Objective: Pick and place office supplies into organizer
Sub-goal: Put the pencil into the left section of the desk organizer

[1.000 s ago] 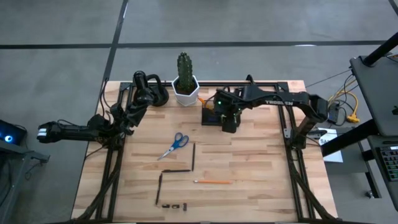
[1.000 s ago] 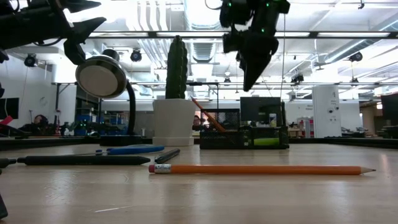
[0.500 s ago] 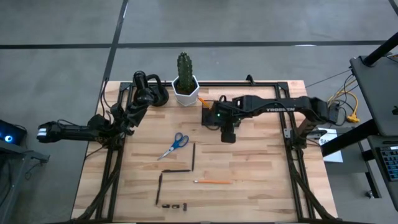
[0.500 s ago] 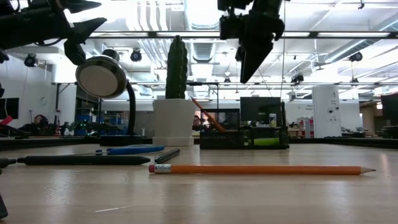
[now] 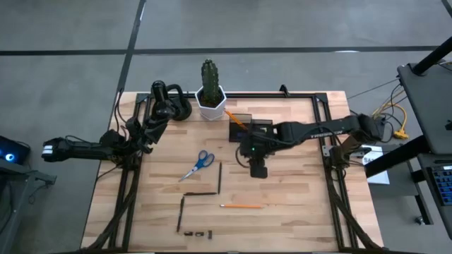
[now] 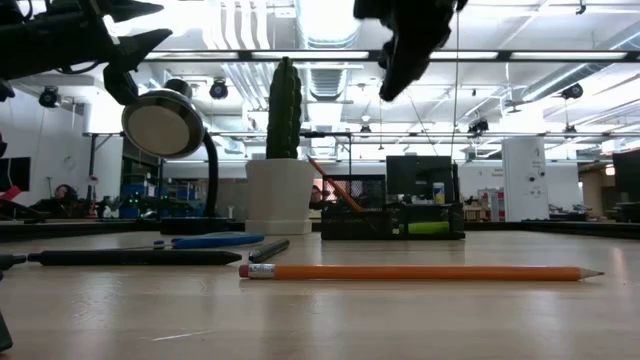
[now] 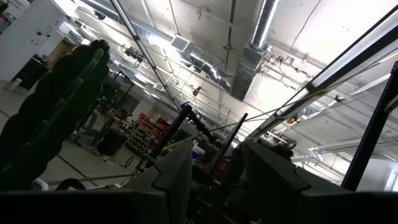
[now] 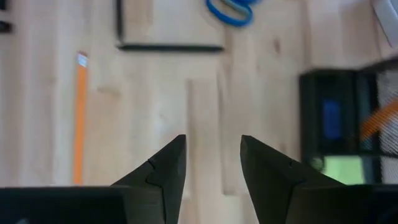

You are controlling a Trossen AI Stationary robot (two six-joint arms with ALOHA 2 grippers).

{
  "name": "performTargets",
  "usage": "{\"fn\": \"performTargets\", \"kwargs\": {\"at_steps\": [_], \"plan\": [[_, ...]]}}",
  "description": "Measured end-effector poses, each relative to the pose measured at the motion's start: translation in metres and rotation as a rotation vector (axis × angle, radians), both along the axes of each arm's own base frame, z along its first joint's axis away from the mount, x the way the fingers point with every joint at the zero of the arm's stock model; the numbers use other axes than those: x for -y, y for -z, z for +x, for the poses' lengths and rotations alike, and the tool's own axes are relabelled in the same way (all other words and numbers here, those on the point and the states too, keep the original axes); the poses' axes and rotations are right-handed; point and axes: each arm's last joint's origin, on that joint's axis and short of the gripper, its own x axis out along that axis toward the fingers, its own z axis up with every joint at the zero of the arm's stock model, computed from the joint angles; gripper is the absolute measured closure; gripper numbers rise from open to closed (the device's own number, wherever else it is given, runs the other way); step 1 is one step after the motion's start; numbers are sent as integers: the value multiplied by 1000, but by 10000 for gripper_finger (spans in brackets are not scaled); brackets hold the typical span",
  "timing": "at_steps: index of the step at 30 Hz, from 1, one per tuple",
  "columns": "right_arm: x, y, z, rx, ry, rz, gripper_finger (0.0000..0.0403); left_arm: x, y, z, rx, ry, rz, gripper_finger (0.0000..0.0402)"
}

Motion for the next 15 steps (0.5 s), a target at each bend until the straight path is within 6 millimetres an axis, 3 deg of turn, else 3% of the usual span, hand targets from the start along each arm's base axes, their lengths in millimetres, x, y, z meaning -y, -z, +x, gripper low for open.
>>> {"fn": "performTargets", "kwargs": {"at_steps": [8, 15], "plan": [[-41, -10, 4, 120, -55, 46, 270, 0, 0, 0, 0, 0, -1, 272], [-63, -10, 1, 129, 19, 105, 275, 0, 0, 0, -3, 0, 0, 272]]}}
